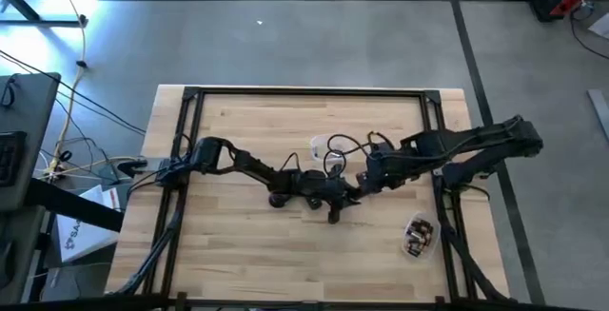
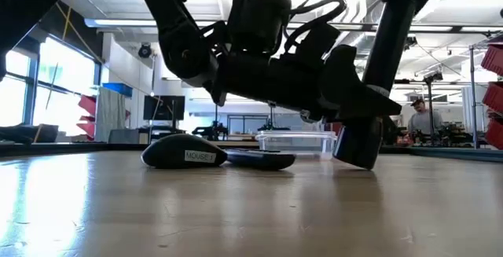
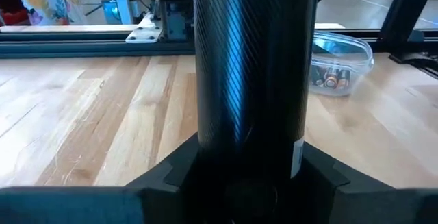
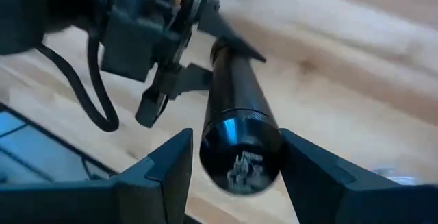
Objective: Insert battery
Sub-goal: Open the flashlight cover
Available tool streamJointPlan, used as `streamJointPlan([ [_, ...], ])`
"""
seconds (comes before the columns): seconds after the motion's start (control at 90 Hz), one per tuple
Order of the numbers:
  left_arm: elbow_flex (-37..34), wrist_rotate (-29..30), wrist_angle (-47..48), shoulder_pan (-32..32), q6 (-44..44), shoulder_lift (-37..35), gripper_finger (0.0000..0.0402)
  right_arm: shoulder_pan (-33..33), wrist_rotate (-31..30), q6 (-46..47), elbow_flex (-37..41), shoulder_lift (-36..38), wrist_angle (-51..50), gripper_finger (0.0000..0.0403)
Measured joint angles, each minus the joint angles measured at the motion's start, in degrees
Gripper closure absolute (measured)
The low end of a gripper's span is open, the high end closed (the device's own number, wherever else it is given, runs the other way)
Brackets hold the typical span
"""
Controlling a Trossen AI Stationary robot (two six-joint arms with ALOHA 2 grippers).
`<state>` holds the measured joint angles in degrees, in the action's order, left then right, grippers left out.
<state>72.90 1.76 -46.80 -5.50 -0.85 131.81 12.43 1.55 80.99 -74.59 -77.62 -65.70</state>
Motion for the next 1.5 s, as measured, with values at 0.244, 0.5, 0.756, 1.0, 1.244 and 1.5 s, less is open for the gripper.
streamJointPlan([
  [0.244, -0.08, 1.11, -4.28, -0.13, 0.06, 0.46, 0.0268, 0.02, -2.63, -0.89, -1.30, 4.58, 0.66, 0.0226],
  [0.5, -0.17, 2.23, -3.48, -0.13, 1.17, 0.61, 0.0268, -0.22, -2.96, -0.49, -1.31, 5.20, -1.11, 0.0226],
  [0.756, -0.17, 3.48, -3.64, -0.20, 2.91, 0.61, 0.0268, -1.56, -1.58, -1.07, -1.27, 2.63, -1.15, 0.0227],
  [1.0, -0.17, 3.47, -3.51, -0.22, 2.89, 0.61, 0.0268, -2.78, -1.47, -1.68, -1.27, 2.68, -0.87, 0.0270],
  [1.244, -0.17, 3.13, -3.13, -0.25, 2.10, 0.61, 0.0268, -2.69, 0.14, -3.30, -1.27, 2.57, -0.80, 0.0288],
  [1.5, -0.17, 2.67, -3.05, -0.22, 1.75, 0.61, 0.0268, -2.62, 0.53, -13.92, -1.27, 2.55, -0.82, 0.0290],
])
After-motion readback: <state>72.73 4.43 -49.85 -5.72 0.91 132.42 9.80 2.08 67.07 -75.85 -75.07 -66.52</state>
